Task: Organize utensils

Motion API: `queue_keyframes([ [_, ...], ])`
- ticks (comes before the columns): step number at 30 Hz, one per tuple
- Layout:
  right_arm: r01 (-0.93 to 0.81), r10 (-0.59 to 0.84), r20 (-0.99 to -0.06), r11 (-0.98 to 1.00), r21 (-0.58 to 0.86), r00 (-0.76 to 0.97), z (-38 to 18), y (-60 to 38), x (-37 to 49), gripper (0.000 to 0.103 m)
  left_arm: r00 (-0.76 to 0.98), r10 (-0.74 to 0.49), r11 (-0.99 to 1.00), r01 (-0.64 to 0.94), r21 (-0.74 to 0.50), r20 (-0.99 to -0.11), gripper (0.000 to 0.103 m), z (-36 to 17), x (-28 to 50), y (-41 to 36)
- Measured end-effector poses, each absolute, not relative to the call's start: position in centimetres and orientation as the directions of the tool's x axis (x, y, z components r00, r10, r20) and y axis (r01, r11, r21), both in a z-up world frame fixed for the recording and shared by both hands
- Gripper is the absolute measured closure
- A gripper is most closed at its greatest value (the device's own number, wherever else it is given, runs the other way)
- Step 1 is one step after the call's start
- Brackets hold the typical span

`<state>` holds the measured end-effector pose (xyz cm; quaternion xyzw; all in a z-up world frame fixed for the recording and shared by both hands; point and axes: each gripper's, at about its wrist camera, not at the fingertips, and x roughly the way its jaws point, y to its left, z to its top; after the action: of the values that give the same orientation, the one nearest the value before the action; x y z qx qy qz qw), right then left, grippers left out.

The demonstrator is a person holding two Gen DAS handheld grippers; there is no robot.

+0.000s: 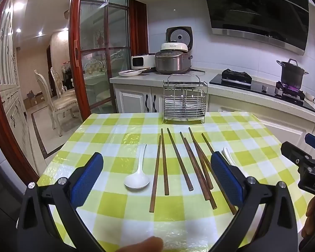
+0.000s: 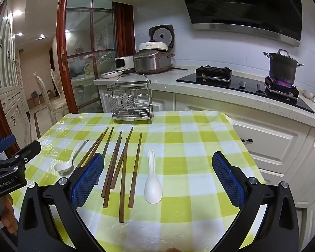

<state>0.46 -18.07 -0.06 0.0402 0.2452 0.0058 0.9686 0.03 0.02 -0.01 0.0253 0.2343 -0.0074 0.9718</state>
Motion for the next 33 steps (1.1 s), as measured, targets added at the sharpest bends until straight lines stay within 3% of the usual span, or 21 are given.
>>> queue_keyframes([
  [33,0.011,0.025,-0.475,0.997,0.074,0.880,-0.20,-18.25,0.28,0.006,0.892,0.004,0.999,0.021,0.049,-0.451,0.004,-0.20,0.08,0.02],
])
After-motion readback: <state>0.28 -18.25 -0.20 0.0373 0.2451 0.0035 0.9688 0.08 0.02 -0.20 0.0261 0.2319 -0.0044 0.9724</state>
